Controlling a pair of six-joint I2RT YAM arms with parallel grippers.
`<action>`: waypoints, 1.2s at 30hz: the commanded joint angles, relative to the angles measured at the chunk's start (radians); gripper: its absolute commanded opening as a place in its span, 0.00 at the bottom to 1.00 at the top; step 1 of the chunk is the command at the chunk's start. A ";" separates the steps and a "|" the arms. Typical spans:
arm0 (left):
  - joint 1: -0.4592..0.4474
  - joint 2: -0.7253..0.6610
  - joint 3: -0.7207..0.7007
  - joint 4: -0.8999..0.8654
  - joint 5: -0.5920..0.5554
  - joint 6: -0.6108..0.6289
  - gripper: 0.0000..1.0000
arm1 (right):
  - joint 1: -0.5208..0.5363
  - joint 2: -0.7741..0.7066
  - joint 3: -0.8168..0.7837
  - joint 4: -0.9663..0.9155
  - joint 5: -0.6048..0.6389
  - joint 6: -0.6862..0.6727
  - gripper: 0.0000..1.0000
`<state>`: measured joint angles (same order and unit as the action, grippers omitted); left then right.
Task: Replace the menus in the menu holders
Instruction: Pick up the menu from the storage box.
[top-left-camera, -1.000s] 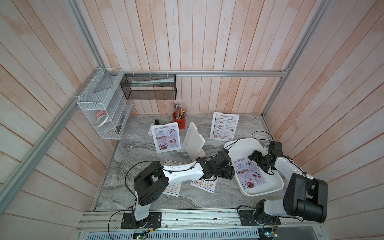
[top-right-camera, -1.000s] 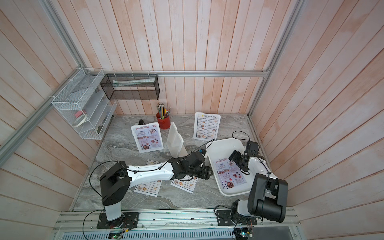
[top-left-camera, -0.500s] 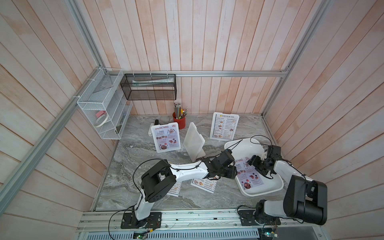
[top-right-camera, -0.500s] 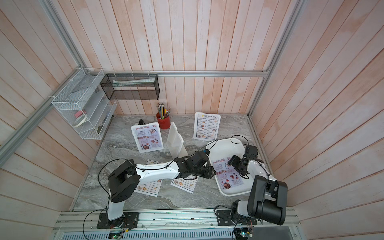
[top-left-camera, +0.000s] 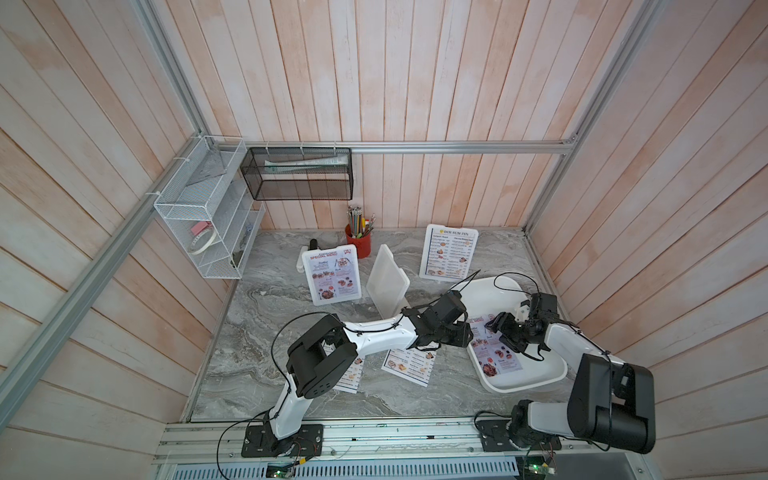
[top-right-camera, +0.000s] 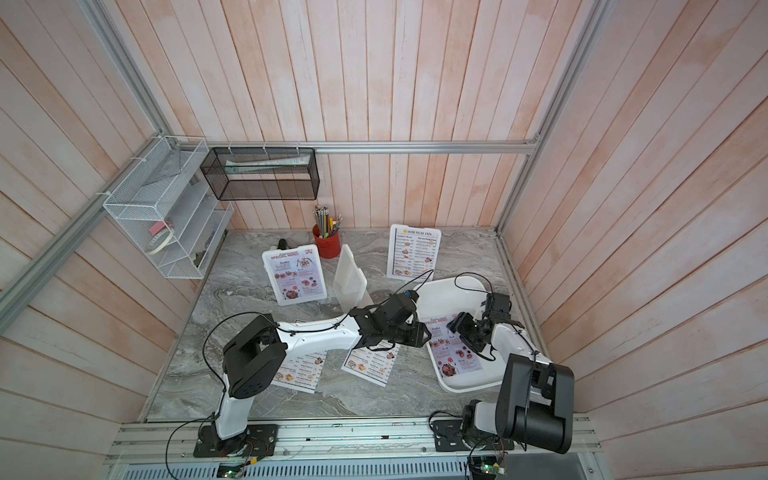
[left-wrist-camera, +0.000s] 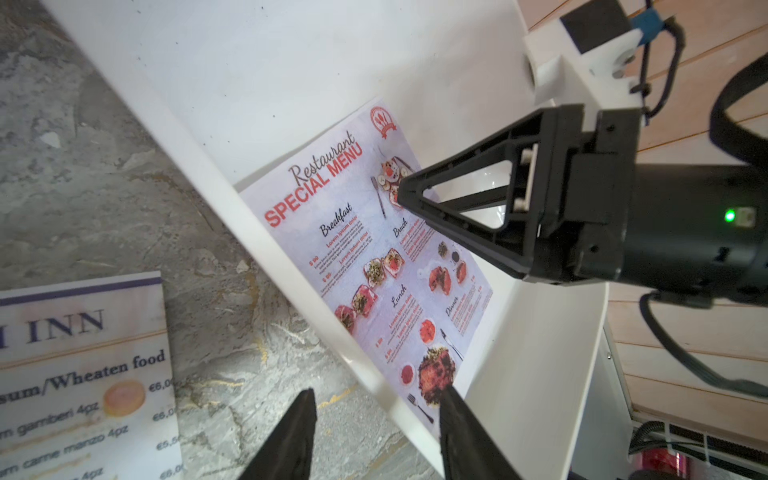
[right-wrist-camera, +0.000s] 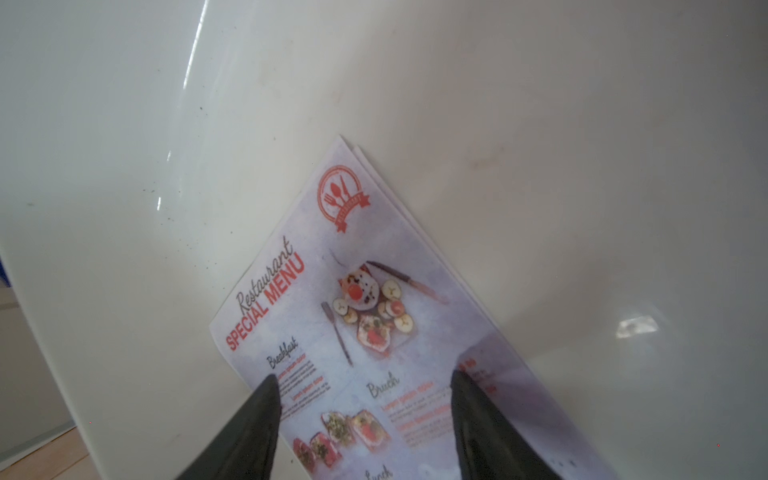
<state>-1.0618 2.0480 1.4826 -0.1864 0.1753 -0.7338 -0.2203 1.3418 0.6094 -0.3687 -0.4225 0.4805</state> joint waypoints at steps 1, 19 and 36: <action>-0.001 0.019 0.029 0.006 0.002 0.015 0.50 | 0.009 -0.020 0.031 -0.044 0.066 0.001 0.70; -0.009 0.030 0.030 0.011 0.006 0.010 0.45 | 0.019 0.074 0.001 -0.005 0.091 -0.014 0.57; 0.011 0.017 0.050 -0.002 -0.019 0.010 0.48 | 0.053 -0.006 0.092 -0.093 0.163 -0.012 0.60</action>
<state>-1.0508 2.0815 1.5257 -0.1867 0.1749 -0.7296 -0.1585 1.3525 0.6422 -0.4065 -0.3382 0.4908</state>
